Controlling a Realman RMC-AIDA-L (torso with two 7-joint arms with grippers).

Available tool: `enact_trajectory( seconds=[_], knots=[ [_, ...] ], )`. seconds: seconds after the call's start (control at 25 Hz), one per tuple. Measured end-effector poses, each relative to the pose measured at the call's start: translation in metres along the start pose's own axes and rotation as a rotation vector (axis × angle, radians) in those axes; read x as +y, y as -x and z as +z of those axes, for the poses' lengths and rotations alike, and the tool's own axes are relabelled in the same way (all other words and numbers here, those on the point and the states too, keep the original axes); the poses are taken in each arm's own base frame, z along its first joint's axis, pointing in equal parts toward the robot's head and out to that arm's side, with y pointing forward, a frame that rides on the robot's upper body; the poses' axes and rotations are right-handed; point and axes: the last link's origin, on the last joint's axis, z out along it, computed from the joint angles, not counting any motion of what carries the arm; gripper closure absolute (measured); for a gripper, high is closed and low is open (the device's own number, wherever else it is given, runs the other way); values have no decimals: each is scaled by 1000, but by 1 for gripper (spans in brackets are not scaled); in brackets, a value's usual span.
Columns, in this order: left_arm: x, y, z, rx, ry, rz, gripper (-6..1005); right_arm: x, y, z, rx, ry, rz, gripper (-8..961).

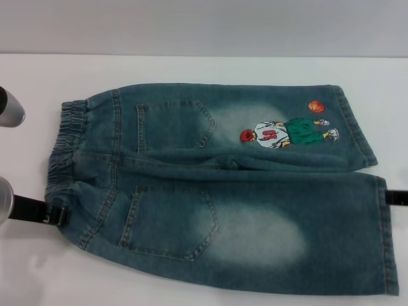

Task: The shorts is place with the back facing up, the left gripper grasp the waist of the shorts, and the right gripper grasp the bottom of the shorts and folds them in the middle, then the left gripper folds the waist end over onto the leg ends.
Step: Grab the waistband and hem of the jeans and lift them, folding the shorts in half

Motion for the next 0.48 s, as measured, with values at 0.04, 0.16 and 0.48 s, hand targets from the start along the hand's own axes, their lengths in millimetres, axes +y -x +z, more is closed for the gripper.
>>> enact_trajectory(
  seconds=[0.04,0.16,0.48],
  knots=[
    [0,0,0,1,0,1,670,-1,-1,0,7,-5,1,276],
    [0,-1,0,2,-1,4,690,-5,-8,2,44,-23,6,276],
    [2,-6,-1,15,-1,16,754,-3,-23,10,123,-5,17,277]
  ],
)
